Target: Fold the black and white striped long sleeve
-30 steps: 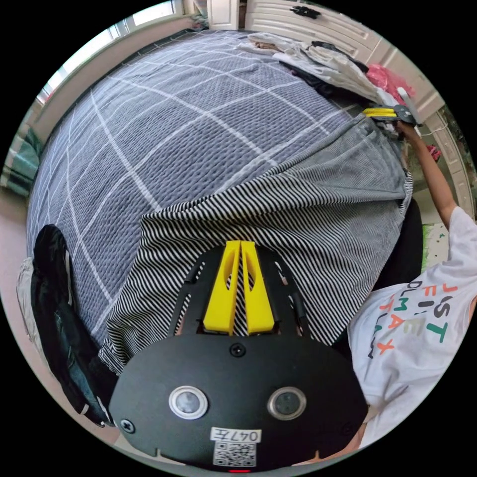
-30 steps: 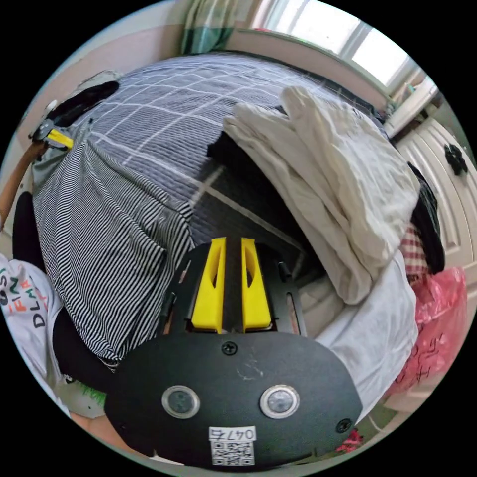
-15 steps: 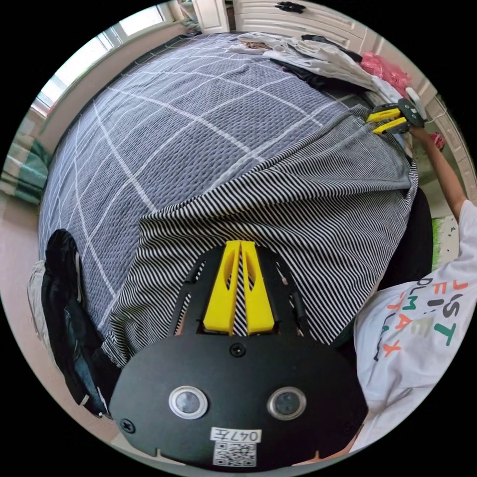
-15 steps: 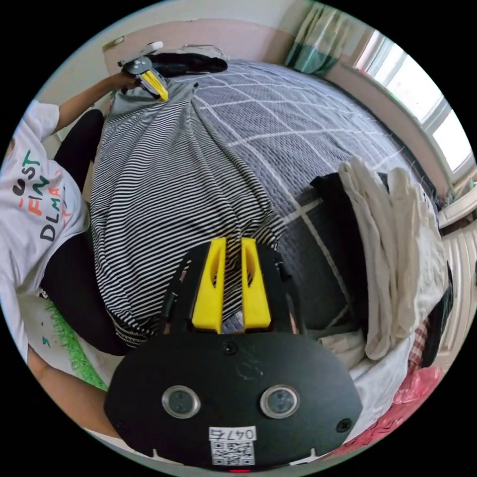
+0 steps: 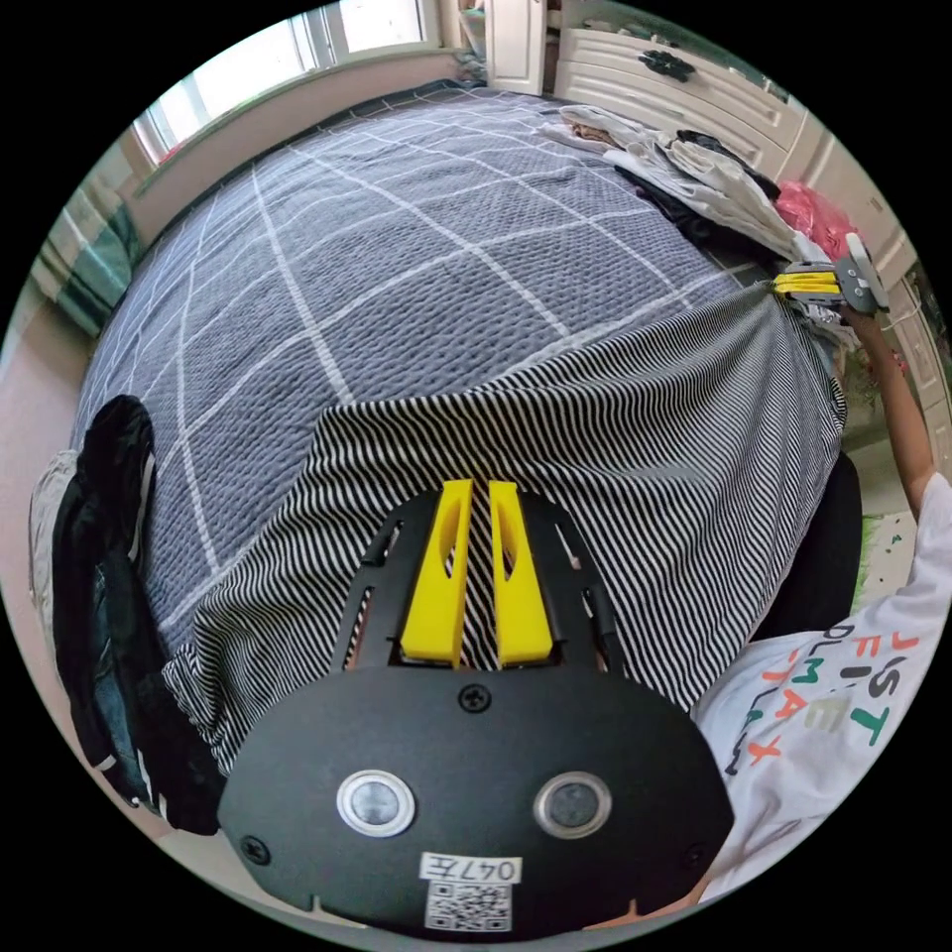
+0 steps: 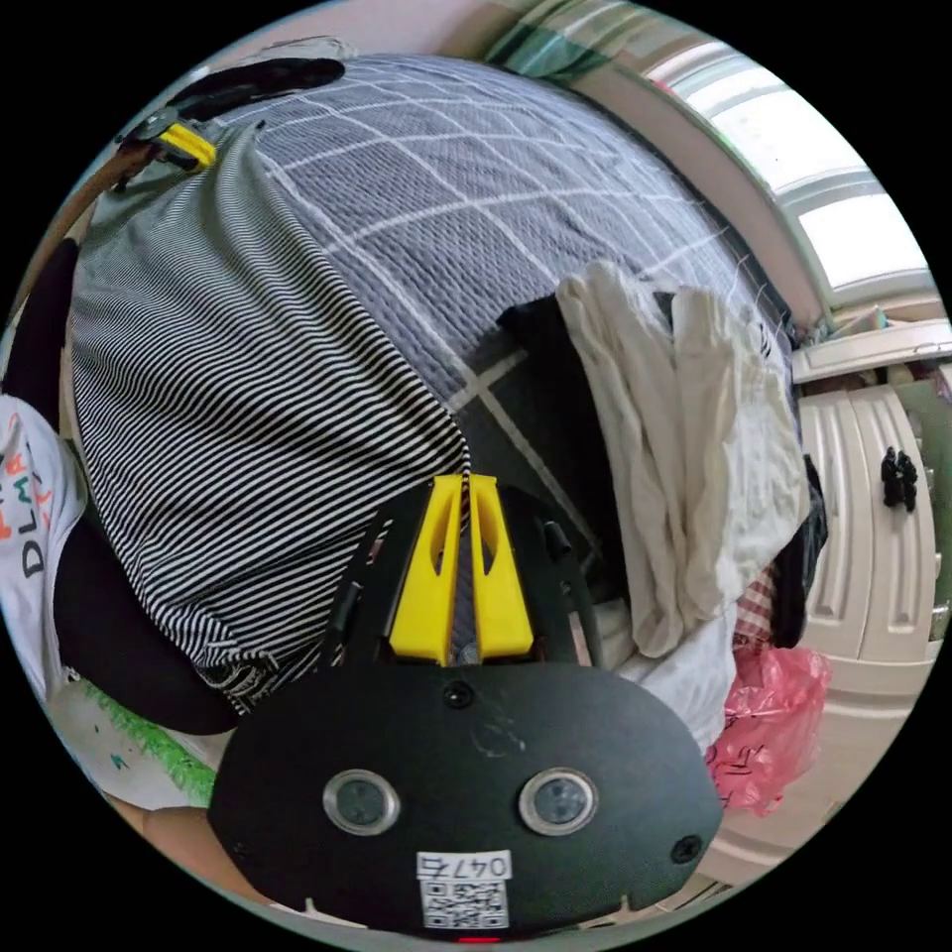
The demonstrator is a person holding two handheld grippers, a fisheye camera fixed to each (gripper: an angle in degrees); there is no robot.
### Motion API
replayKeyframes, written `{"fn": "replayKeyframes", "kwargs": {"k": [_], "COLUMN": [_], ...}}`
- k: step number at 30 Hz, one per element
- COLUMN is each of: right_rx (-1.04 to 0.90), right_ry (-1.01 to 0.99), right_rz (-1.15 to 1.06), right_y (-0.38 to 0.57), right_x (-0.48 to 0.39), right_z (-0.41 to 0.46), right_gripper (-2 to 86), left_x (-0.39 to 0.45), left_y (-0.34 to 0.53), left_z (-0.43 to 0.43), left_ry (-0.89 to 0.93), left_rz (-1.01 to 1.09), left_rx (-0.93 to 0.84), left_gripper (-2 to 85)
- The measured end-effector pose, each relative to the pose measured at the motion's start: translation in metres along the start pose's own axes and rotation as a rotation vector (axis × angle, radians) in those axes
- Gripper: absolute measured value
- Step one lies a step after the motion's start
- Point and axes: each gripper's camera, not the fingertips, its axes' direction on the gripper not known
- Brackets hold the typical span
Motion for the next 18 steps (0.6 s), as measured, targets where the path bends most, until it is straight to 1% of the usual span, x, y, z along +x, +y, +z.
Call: {"fn": "replayKeyframes", "kwargs": {"k": [2,3,5,7,9,12,13,15,16,18], "right_rx": [-0.064,-0.062,-0.025,-0.006,0.031,0.086,0.136,0.222,0.226,0.086], "right_ry": [-0.042,-0.036,0.038,0.104,0.113,0.019,-0.008,-0.005,0.003,0.031], "right_rz": [0.055,0.072,0.146,0.181,0.206,0.24,0.234,0.217,0.195,0.186], "right_y": [0.003,0.006,0.027,0.05,0.077,0.116,0.126,0.133,0.133,0.134], "right_x": [0.003,0.003,0.002,-0.009,-0.027,-0.068,-0.087,-0.112,-0.124,-0.132], "right_z": [0.023,0.024,0.004,-0.023,-0.048,-0.065,-0.067,-0.065,-0.058,-0.036], "right_gripper": [1.0,1.1,2.0,2.3,2.5,2.5,2.2,1.7,1.5,1.3], "left_x": [0.002,0.003,0.006,0.014,0.033,0.069,0.078,0.119,0.129,0.166], "left_y": [-0.002,-0.002,-0.002,0.0,0.0,-0.013,-0.017,-0.033,-0.037,-0.053], "left_z": [0.008,0.01,0.007,-0.003,-0.013,-0.008,-0.005,0.01,0.014,0.034], "left_ry": [0.005,0.006,0.01,0.038,0.119,0.219,0.23,0.251,0.25,0.242], "left_rz": [0.0,-0.003,-0.011,0.005,0.066,0.181,0.206,0.316,0.339,0.404], "left_rx": [0.003,0.009,0.026,0.085,0.14,0.124,0.12,0.103,0.098,0.063], "left_gripper": [0.9,0.8,0.7,0.6,0.5,0.5,0.5,0.5,0.5,0.5]}}
